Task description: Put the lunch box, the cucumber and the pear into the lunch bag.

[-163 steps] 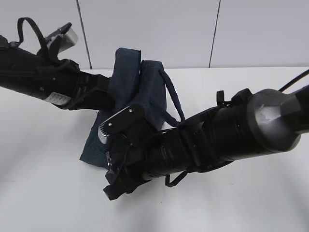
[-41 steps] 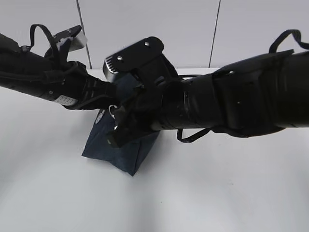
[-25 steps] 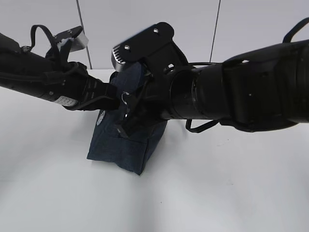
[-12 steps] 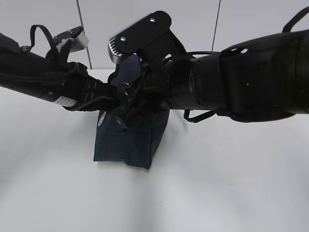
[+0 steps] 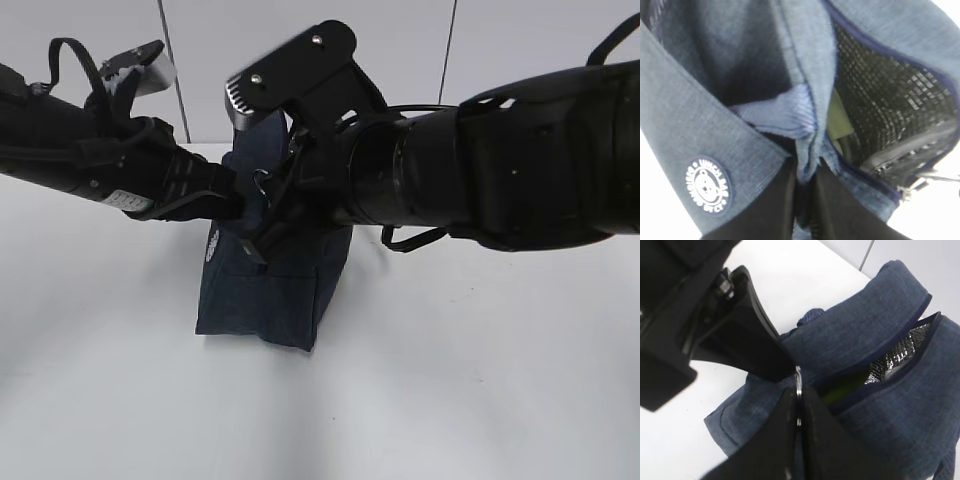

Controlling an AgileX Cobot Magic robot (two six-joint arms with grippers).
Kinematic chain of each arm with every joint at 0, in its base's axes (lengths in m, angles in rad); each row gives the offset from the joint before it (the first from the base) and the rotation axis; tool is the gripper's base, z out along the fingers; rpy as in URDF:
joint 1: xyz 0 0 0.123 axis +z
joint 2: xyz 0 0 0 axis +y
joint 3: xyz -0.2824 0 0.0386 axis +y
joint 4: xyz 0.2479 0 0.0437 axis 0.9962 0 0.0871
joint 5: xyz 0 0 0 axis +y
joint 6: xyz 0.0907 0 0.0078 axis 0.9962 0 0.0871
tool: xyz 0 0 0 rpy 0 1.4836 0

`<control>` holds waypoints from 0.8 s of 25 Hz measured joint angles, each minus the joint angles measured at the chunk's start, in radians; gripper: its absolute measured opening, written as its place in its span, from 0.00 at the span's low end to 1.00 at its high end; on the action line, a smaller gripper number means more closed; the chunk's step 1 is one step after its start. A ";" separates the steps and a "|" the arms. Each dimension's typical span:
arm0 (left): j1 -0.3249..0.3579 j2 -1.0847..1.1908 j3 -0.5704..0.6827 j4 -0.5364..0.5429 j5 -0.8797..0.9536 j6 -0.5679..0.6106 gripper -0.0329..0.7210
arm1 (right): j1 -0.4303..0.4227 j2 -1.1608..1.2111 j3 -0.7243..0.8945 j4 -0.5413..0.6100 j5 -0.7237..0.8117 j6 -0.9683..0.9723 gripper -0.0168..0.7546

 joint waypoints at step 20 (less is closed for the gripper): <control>0.000 -0.035 0.001 -0.055 0.077 0.000 0.19 | 0.000 -0.001 -0.008 0.000 0.027 0.000 0.05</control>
